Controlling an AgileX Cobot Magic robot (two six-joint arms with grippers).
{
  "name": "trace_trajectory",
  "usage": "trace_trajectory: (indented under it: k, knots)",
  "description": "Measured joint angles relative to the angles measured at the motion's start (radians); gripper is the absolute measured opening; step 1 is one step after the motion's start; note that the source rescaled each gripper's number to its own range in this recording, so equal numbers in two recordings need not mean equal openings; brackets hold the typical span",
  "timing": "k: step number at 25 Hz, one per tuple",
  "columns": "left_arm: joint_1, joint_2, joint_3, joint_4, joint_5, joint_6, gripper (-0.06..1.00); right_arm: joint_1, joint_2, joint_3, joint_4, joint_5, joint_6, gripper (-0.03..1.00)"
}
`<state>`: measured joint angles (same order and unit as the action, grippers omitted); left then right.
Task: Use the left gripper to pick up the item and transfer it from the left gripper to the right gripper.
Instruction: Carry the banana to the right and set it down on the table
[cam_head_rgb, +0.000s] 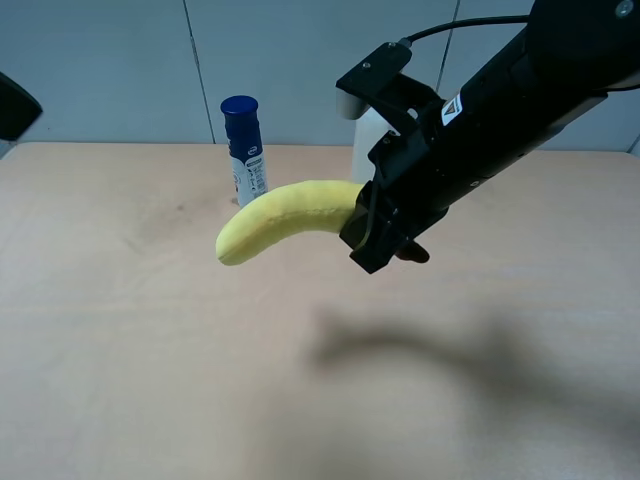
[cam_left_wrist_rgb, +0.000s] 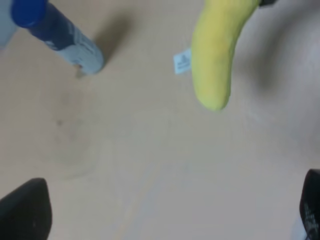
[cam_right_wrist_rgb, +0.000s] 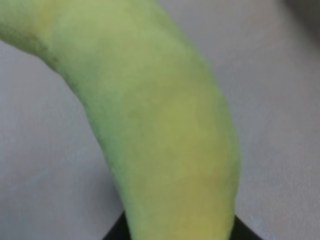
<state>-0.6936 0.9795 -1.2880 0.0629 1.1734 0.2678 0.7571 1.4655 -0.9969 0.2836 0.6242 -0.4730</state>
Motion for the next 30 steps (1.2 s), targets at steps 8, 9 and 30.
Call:
trace_trajectory:
  k: [8,9,30]
  knots:
    - [0.0,-0.309,0.303,0.0,0.001,-0.113,0.99,0.0,0.0,0.0,0.0,0.002,0.0,0.02]
    - [0.0,-0.355,0.351,0.0,0.001,-0.12,0.99,0.0,0.0,0.0,0.0,0.002,0.0,0.02]
    - [0.0,-0.983,0.753,-0.004,-0.013,-0.268,0.97,0.0,0.0,0.0,0.003,-0.039,0.001,0.02]
